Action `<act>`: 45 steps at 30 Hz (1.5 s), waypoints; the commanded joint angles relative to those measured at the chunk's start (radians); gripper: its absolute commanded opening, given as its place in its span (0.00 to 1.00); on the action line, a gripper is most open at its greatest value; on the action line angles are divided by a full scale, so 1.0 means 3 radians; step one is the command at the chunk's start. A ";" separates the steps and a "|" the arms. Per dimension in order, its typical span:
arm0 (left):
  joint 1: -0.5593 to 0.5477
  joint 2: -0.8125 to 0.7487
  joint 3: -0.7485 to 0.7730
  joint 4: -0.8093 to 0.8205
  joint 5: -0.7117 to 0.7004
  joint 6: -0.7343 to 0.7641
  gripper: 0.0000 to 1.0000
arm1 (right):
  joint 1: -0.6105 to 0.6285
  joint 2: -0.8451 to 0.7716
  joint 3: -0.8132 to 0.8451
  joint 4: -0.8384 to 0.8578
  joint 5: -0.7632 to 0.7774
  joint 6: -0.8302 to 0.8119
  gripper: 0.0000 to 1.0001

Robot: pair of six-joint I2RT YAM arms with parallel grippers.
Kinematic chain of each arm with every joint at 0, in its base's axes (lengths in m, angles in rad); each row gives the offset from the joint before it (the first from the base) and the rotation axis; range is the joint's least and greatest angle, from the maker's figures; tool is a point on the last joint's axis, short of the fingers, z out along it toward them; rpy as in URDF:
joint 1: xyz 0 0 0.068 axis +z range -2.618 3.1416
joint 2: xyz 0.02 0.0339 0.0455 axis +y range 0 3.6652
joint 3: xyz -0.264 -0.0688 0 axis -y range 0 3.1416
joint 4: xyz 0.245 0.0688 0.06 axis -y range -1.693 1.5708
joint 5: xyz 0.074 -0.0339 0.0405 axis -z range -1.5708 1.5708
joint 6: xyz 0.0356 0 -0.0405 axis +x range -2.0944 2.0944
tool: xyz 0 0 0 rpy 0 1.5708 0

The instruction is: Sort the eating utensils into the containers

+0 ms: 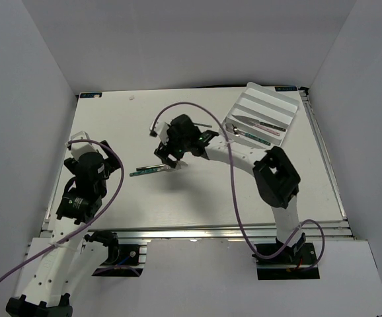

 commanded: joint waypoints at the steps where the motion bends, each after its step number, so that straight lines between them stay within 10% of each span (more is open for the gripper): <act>1: -0.0010 0.0001 0.0024 -0.0012 -0.0045 -0.0006 0.98 | 0.0145 0.0299 0.0304 -0.0055 0.0414 0.0251 0.82; 12: -0.0010 0.0011 0.0024 -0.0007 -0.0030 -0.0001 0.98 | 0.0289 0.1102 0.1030 -0.0163 0.0200 0.0026 0.62; 45: -0.0015 0.0001 0.0009 0.0019 0.0027 0.0015 0.98 | 0.0171 0.1517 0.1144 -0.0771 -0.0219 -0.0547 0.45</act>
